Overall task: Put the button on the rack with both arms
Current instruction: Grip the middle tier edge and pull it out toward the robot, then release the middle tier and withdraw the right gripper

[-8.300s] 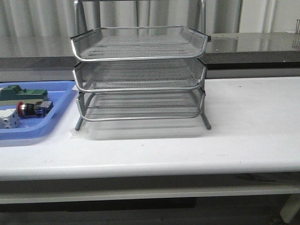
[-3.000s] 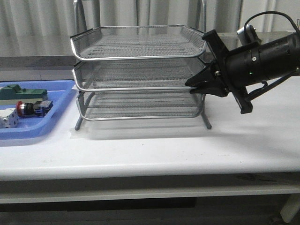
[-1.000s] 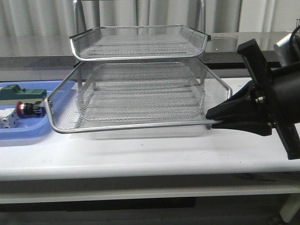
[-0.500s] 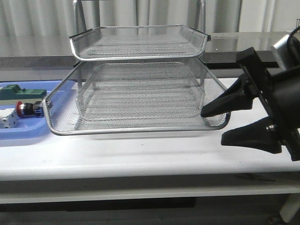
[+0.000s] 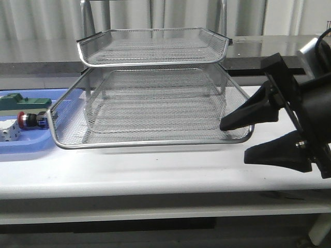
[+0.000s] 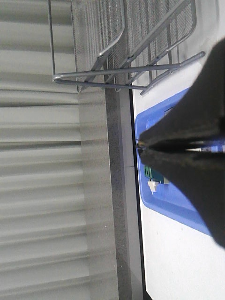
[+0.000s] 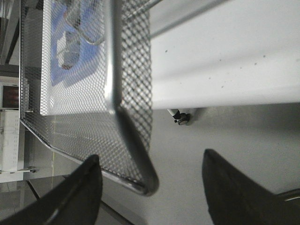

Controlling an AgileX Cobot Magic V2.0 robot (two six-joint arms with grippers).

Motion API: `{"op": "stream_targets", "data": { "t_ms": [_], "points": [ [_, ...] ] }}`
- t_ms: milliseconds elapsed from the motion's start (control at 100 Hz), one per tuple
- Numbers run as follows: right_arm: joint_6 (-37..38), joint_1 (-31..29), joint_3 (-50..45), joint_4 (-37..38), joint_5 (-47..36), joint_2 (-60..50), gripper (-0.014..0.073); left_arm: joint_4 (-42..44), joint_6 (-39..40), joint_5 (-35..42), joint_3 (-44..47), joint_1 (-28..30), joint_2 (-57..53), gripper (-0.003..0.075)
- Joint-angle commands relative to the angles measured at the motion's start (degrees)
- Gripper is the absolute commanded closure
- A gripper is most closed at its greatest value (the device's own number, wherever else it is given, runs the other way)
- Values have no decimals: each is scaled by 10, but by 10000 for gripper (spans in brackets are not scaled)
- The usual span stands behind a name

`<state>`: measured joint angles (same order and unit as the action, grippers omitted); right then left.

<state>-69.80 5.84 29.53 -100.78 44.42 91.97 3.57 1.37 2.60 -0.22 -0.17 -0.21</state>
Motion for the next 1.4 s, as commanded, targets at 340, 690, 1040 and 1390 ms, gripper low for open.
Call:
{"op": "stream_targets", "data": {
  "t_ms": [340,690,1040,1390],
  "points": [
    [154,-2,6,185,-22,-175,117,-5,4,45,33,-1,-18,741],
    [407,-2,43,514,-32,-322,118,-5,4,45,33,-1,-18,741],
    [633,-2,148,875,15,-429,151,-5,4,45,33,-1,-18,741],
    [681,-2,161,976,52,-526,151,-5,4,45,33,-1,-18,741]
  ]
}}
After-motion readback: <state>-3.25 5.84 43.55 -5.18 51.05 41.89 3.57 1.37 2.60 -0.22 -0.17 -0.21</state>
